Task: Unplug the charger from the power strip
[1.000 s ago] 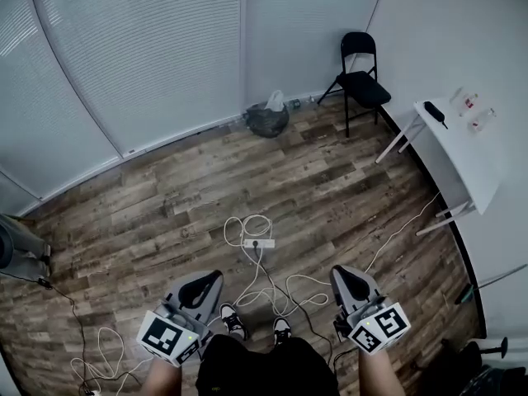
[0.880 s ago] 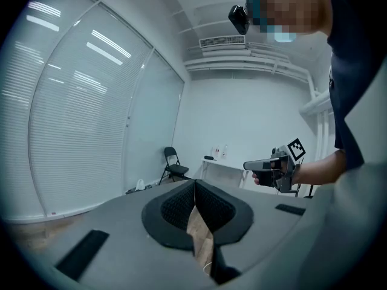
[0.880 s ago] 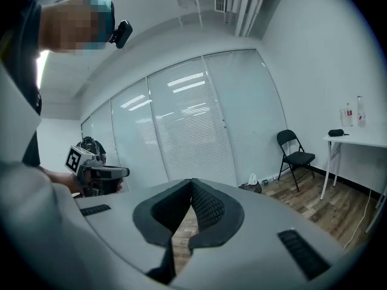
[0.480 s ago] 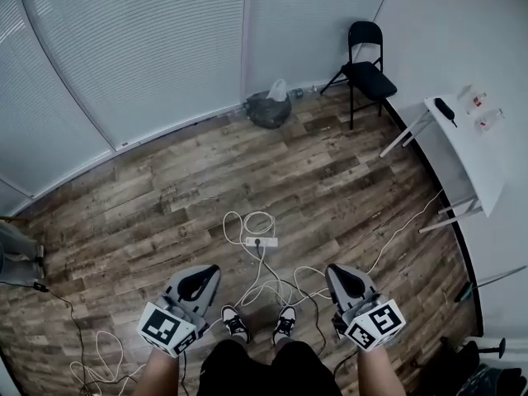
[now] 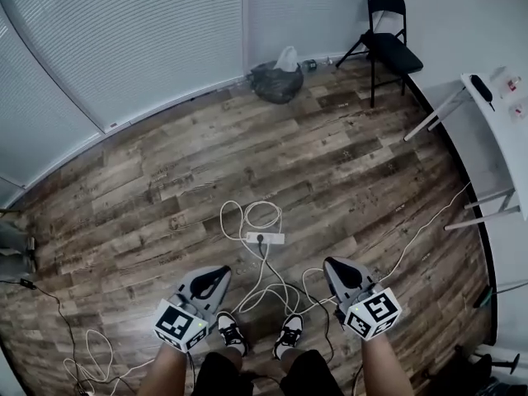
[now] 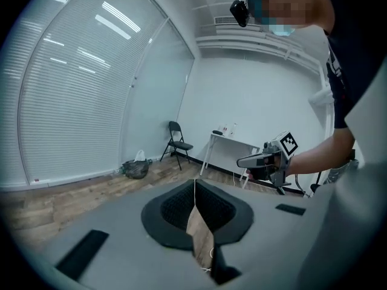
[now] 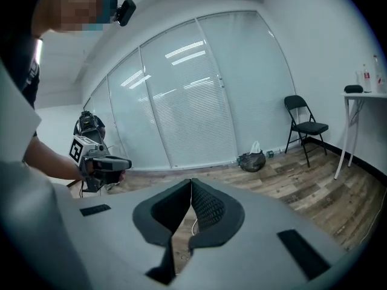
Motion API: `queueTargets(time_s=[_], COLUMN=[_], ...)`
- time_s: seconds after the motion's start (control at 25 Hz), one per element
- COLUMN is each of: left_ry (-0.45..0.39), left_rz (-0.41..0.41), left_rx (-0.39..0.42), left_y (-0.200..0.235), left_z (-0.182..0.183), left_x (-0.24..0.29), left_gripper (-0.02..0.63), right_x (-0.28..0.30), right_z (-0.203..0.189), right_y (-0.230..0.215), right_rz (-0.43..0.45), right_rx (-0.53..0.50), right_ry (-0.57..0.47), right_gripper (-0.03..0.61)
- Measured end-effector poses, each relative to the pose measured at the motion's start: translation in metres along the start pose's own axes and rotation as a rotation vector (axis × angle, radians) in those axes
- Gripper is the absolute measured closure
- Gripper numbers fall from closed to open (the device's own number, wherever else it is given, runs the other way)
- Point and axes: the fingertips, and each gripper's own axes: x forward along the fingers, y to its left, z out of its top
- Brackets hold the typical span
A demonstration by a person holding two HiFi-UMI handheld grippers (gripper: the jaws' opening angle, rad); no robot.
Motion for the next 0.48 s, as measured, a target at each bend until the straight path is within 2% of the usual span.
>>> queueTargets(time_s=[0.2,0.48], left_ry=[0.052,0.129], left_rz=[-0.013,-0.044], left_rx=[-0.003,0.002], left_y=[0.027,0.066], left_z=[-0.101,-0.235], left_x=[0.069,0.153], left_gripper=[0.591,0.592], right_x=[0.051,0.122], right_z=[-0.107,-0.230], right_y=[-0.046,-0.104], right_rz=[0.016,0.039], right_rx=[-0.007,-0.019], right_ry=[0.070,0.130], right_gripper=[0.558,0.558])
